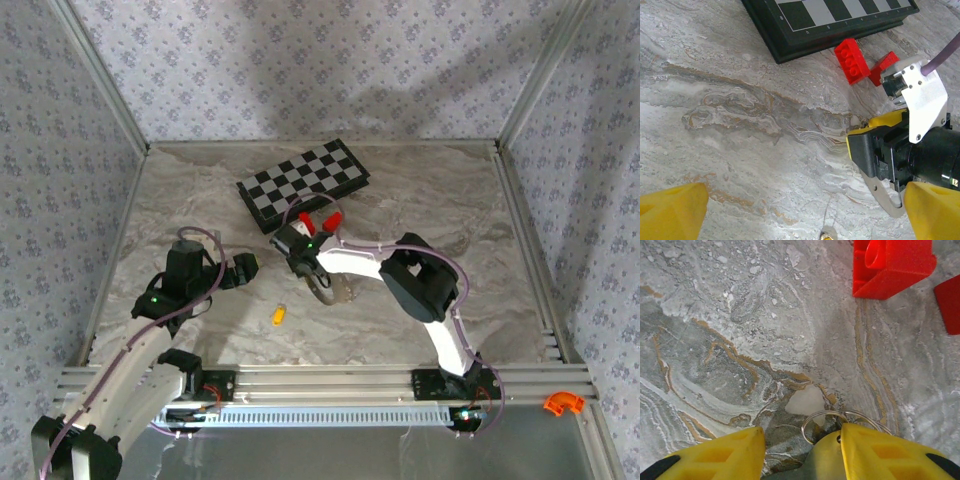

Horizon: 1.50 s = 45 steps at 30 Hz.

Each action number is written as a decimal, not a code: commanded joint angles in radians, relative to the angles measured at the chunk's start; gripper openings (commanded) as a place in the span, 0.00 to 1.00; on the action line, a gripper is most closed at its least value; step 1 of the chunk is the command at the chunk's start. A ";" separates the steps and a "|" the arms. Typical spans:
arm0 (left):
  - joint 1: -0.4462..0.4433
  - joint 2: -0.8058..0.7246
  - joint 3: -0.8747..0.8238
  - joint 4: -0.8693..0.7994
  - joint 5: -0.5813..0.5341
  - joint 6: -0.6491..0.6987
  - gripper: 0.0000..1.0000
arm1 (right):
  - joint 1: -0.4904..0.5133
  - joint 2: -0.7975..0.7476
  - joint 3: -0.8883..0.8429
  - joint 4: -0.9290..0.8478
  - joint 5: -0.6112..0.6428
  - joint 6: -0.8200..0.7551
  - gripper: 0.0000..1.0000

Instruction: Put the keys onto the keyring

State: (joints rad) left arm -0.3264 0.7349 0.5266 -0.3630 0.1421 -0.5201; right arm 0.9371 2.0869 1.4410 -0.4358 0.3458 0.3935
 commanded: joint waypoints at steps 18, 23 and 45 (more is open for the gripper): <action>0.006 -0.029 -0.017 0.053 0.081 0.011 1.00 | -0.043 -0.046 -0.132 0.151 -0.168 0.059 0.25; -0.002 -0.026 -0.018 0.067 0.105 0.000 0.99 | -0.015 -0.113 -0.236 0.196 -0.235 0.096 0.25; -0.184 0.284 0.000 0.288 0.190 -0.004 0.80 | -0.279 -0.788 -0.669 0.349 -0.559 0.093 0.63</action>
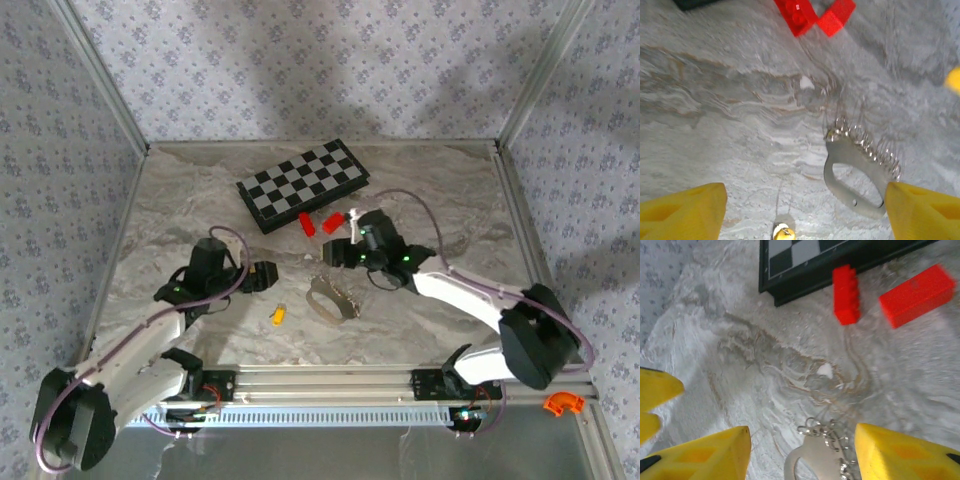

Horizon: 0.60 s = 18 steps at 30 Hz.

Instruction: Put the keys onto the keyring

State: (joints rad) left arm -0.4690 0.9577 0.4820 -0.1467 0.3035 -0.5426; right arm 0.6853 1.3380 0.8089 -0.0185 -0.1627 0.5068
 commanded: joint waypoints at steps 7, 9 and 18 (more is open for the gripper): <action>-0.129 0.316 0.159 0.090 0.091 0.191 0.74 | -0.151 -0.170 -0.119 -0.163 -0.120 -0.075 0.72; -0.140 0.353 0.167 0.120 0.092 0.230 0.73 | -0.176 -0.204 -0.138 -0.170 -0.140 -0.079 0.72; -0.203 0.511 0.278 0.100 0.065 0.462 0.74 | -0.231 -0.231 -0.160 -0.145 -0.222 -0.099 0.73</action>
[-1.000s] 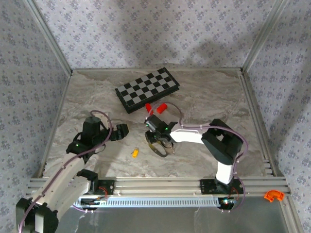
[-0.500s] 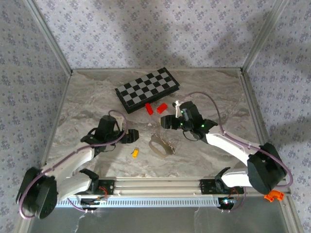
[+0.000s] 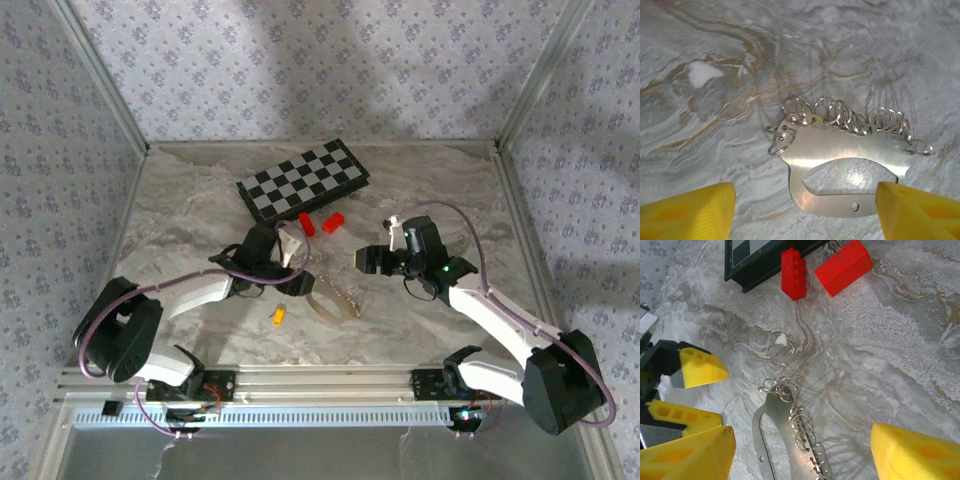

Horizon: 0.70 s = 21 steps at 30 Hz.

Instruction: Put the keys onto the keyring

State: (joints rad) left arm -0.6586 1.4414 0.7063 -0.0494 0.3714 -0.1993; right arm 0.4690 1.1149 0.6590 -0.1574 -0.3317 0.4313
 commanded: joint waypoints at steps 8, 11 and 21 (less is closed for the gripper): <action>-0.072 0.152 0.195 -0.161 -0.101 0.264 0.67 | -0.079 -0.031 -0.039 0.020 -0.118 -0.020 0.75; -0.086 0.182 0.224 -0.203 -0.139 0.276 0.64 | -0.100 -0.038 -0.052 0.030 -0.143 -0.020 0.75; -0.093 0.232 0.256 -0.232 -0.184 0.283 0.56 | -0.134 -0.035 -0.065 0.058 -0.180 -0.020 0.75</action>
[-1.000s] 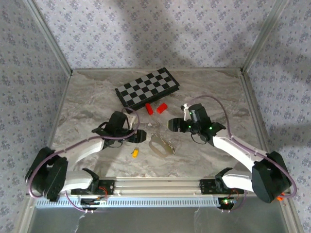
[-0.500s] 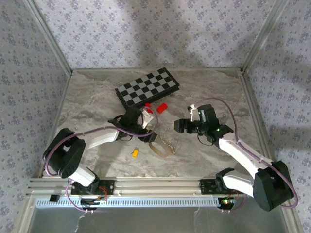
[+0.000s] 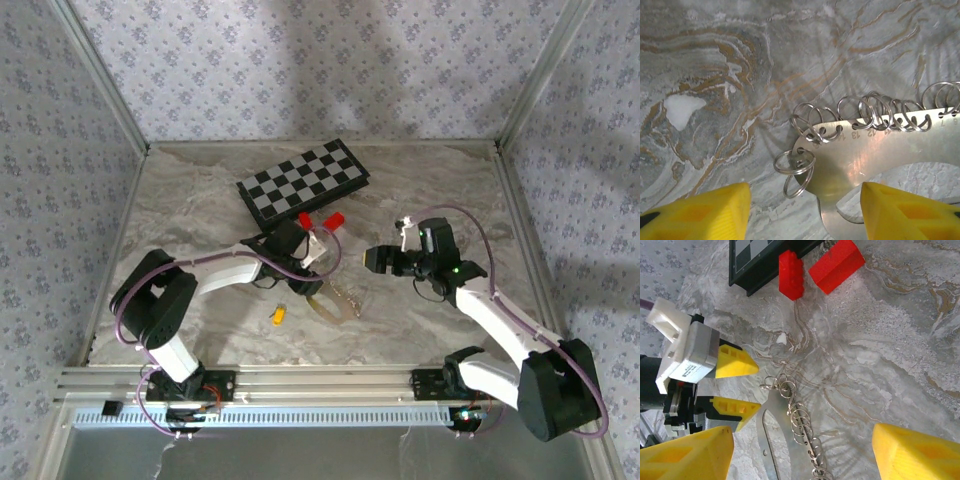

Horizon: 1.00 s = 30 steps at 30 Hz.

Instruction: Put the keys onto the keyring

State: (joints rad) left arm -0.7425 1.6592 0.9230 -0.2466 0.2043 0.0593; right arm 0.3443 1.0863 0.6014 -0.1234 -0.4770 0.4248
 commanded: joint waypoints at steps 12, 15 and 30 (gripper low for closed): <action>-0.011 0.027 0.032 -0.018 0.020 0.063 0.47 | -0.014 -0.012 -0.012 0.029 -0.031 -0.011 0.75; -0.011 0.047 0.040 -0.023 0.014 0.071 0.45 | -0.015 -0.017 -0.020 0.035 -0.030 -0.004 0.75; -0.013 0.070 0.037 0.003 -0.004 0.099 0.34 | -0.021 -0.031 0.003 0.006 -0.021 -0.016 0.75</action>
State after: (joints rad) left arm -0.7483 1.7115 0.9417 -0.2504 0.2001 0.1333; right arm 0.3313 1.0821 0.5915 -0.0994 -0.4885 0.4252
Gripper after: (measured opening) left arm 0.345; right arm 0.748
